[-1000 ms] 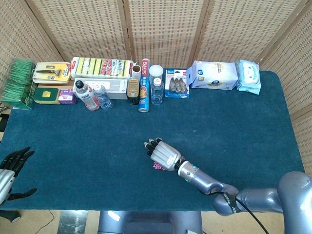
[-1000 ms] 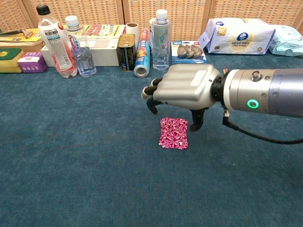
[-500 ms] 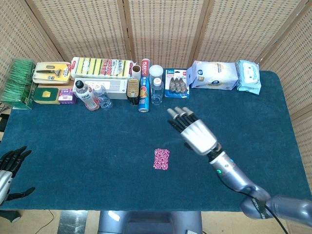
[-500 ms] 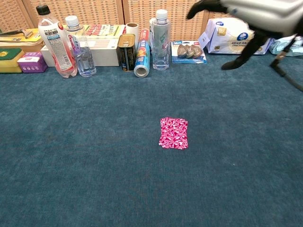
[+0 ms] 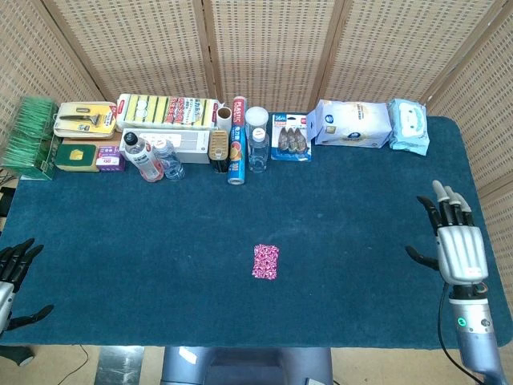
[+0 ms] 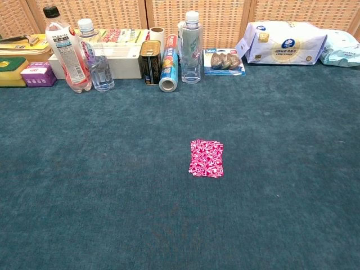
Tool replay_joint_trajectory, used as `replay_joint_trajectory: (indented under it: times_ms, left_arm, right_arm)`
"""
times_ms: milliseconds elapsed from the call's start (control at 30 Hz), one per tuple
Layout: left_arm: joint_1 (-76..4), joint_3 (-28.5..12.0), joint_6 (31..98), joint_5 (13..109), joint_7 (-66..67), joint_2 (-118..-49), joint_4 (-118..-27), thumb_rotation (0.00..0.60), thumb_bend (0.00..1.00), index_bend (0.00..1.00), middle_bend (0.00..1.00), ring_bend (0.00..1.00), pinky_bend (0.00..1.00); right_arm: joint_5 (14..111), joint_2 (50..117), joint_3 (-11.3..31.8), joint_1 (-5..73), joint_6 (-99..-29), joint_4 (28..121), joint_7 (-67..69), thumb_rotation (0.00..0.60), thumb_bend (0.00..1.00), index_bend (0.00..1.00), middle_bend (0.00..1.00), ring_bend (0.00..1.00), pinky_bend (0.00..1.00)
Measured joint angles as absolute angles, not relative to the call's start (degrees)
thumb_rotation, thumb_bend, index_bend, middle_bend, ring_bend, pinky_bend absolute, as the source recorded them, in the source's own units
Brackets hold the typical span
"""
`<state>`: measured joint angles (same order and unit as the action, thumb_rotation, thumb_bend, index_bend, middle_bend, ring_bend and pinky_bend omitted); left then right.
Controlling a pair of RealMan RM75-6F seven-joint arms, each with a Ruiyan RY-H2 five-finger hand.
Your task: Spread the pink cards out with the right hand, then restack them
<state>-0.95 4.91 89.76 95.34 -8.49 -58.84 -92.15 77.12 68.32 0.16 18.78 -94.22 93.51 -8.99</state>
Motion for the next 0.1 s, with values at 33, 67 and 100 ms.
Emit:
replay_joint_trajectory:
  times_ms: [33,67,100]
  left_arm:
    - [-0.93,4.91,89.79,95.46,-8.08,-58.95,-92.18,0.6,0.05,0.0,0.0,0.0,0.0]
    - [-0.92,4.9,89.79,95.55,-7.51,-59.1,-92.22,0.6,0.05,0.0,0.0,0.0,0.0]
    - [-0.91,4.88,89.77,95.56,-7.07,-59.22,-92.27,0.6,0.05,0.0,0.0,0.0,0.0]
  right_arm:
    - [77.17,68.24,-0.23,17.76,-94.99,93.69,-8.93,0.6,0.0,0.15,0.01,0.0,0.07]
    - [77.43,68.28,-0.71,16.46,-96.08,93.75,-8.79,0.6,0.0,0.15,0.01,0.0,0.06]
    - [77.81,68.44,-1.04,15.53,-96.93,93.67,-8.68,0.6,0.0,0.15,0.01,0.0,0.06]
